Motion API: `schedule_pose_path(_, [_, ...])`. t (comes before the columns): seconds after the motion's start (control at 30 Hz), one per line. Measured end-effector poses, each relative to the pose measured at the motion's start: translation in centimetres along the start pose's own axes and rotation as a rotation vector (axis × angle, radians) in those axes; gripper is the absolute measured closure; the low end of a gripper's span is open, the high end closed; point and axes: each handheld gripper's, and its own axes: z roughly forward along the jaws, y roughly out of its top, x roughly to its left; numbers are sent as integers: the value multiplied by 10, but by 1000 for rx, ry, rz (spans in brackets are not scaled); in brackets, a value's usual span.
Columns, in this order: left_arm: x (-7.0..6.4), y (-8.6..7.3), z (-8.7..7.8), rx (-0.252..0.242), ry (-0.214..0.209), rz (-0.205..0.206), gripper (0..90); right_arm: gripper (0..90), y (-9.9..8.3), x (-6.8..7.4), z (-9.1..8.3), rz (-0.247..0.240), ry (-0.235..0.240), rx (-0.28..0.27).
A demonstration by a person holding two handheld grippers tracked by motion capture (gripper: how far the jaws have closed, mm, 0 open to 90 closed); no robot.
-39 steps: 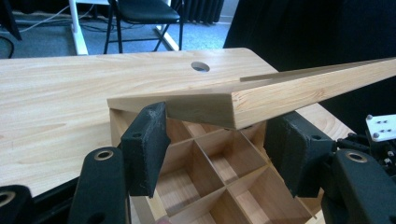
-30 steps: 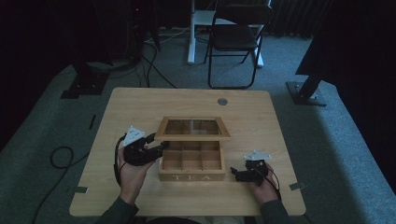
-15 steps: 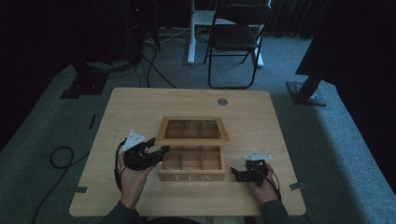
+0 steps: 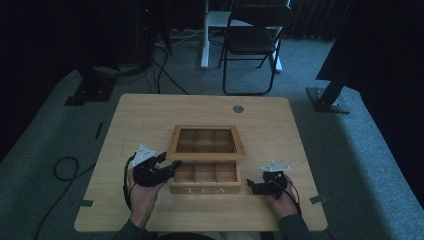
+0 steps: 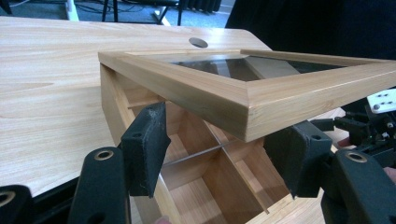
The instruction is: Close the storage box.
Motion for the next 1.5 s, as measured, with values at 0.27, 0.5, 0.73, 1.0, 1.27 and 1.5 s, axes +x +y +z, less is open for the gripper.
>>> schedule_pose_path(0.27, [0, -7, 1, 1, 2, -7, 403, 117, 0, 0, 0, 0, 0, 0])
schedule_pose_path(0.5, [-1, -15, 1, 14, 7, -16, 403, 117, 0, 1, 0, -3, 4, 1])
schedule_pose_path(0.73, [-1, -22, 2, 19, 11, -20, 404, 117, 0, 1, 0, -2, 5, 1])
schedule_pose_path(1.0, [-1, -29, 3, 28, 13, -24, 404, 117, 0, 1, 0, -4, 5, 1])
schedule_pose_path(1.27, [-2, -36, 3, 32, 34, 12, 403, 117, 0, 1, 0, -5, 5, 1])
schedule_pose_path(1.5, [-2, -42, 5, 41, 42, 25, 402, 117, 0, 1, -1, -8, 7, 2])
